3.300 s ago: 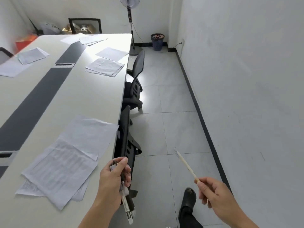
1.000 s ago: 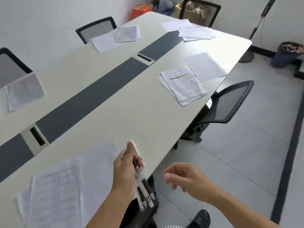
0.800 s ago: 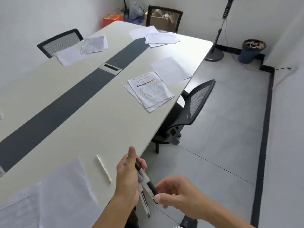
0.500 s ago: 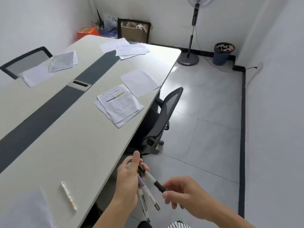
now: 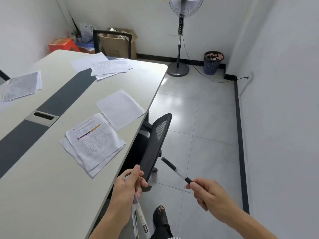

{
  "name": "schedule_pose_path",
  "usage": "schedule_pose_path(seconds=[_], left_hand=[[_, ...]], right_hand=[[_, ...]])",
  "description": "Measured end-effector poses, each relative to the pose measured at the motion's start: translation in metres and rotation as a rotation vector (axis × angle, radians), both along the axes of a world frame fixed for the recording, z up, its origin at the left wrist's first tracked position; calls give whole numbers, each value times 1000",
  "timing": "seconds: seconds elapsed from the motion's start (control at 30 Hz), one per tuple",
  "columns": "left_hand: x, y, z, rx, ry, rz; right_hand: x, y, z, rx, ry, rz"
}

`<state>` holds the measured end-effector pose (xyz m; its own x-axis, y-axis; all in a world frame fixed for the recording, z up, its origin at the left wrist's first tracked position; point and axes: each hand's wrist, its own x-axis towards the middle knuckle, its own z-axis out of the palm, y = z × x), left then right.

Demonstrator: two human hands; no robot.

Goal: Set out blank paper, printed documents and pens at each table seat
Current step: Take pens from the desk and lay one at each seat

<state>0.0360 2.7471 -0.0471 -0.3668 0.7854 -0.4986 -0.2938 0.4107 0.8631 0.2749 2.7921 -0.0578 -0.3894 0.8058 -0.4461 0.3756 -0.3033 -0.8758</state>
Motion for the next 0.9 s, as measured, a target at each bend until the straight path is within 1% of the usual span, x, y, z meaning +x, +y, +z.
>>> schedule_pose_path(seconds=[0.07, 0.2, 0.33, 0.43, 0.53, 0.7, 0.77, 0.9], left_hand=[[-8, 38, 2, 3, -15, 7], [-12, 114, 9, 8, -15, -59], [-3, 166, 14, 11, -49, -88], [1, 211, 12, 0, -46, -54], [2, 252, 7, -8, -23, 46], [10, 307, 11, -15, -32, 237], [12, 321, 15, -12, -39, 295], [9, 320, 17, -35, -9, 472]], right_hand=[[7, 37, 6, 11, -15, -105], [19, 104, 16, 32, -12, -244], [25, 149, 14, 5, 2, -302], [33, 195, 3, -44, 2, -306], [44, 254, -16, -79, -50, -250], [42, 362, -37, -114, -130, -42], [31, 404, -41, -40, -193, 46], [-16, 475, -46, 239, -349, 298]])
